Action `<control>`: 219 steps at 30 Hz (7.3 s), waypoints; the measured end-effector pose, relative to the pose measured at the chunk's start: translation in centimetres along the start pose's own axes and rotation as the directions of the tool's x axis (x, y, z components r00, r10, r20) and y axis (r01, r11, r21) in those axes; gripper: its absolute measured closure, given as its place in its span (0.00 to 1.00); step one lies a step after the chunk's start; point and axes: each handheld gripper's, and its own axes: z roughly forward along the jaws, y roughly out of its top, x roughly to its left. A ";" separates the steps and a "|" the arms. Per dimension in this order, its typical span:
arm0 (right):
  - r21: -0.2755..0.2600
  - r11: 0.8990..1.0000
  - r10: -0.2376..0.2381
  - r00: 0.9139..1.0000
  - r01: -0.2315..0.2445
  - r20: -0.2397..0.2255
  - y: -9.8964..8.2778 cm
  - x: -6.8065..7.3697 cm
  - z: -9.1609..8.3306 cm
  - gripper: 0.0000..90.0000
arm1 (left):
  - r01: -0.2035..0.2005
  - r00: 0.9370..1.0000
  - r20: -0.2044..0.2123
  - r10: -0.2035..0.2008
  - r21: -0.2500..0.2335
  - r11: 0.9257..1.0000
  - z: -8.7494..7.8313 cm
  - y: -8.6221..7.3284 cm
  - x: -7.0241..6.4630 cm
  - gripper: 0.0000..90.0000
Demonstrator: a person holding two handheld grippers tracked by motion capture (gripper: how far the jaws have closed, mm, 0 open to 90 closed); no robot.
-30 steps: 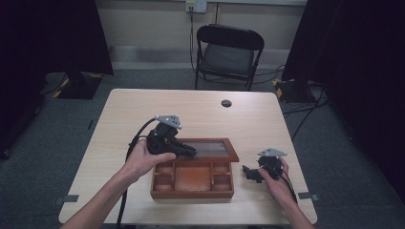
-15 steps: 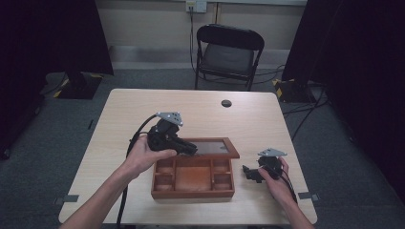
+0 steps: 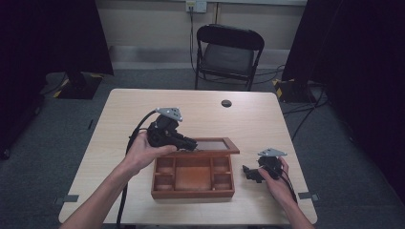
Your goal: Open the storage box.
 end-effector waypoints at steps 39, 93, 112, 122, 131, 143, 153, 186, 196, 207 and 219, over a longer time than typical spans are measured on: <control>0.002 1.000 0.003 1.000 -0.003 0.001 0.0 0.0 0.0 0.03 | 0.001 0.999 -0.050 -0.003 -0.044 0.999 -0.7 1.4 0.9 0.92; 0.002 1.000 0.003 1.000 -0.003 0.001 0.0 0.0 0.0 0.03 | 0.004 0.996 -0.086 -0.012 -0.087 0.996 -1.1 2.5 2.0 0.94; 0.003 1.000 0.006 1.000 -0.006 0.003 0.0 0.0 0.0 0.03 | 0.008 0.996 -0.089 -0.020 -0.129 0.992 -0.8 2.1 2.2 0.94; 0.003 1.000 0.006 1.000 -0.006 0.004 0.0 0.0 0.0 0.03 | 0.016 0.995 -0.099 -0.031 -0.141 0.990 -0.9 2.4 2.5 0.94; 0.003 1.000 0.006 1.000 -0.006 0.004 0.0 0.0 0.0 0.03 | 0.006 0.995 -0.101 -0.020 -0.136 0.991 -0.9 2.3 2.4 0.94; 0.003 1.000 0.006 1.000 -0.006 0.004 0.0 0.0 0.0 0.03 | 0.001 0.994 -0.104 -0.015 -0.136 0.991 -0.9 2.3 2.3 0.94; 0.003 1.000 0.006 1.000 -0.006 0.004 0.0 0.0 0.0 0.03 | 0.002 0.995 -0.103 -0.016 -0.136 0.991 -0.9 2.3 2.4 0.94; 0.003 1.000 0.006 1.000 -0.006 0.004 0.0 0.0 0.0 0.03 | 0.007 0.994 -0.106 -0.022 -0.137 0.991 -0.9 2.3 2.3 0.94; 0.003 1.000 0.007 1.000 -0.007 0.004 0.0 0.0 0.0 0.03 | 0.009 0.995 -0.098 -0.023 -0.140 0.990 -0.9 2.2 2.4 0.94; 0.003 1.000 0.006 1.000 -0.006 0.004 0.0 0.0 0.0 0.03 | 0.011 0.995 -0.101 -0.026 -0.142 0.990 -0.9 2.2 2.4 0.94; 0.003 1.000 0.006 1.000 -0.006 0.004 0.0 0.0 0.0 0.03 | 0.012 0.994 -0.102 -0.026 -0.141 0.990 -0.9 2.2 2.4 0.94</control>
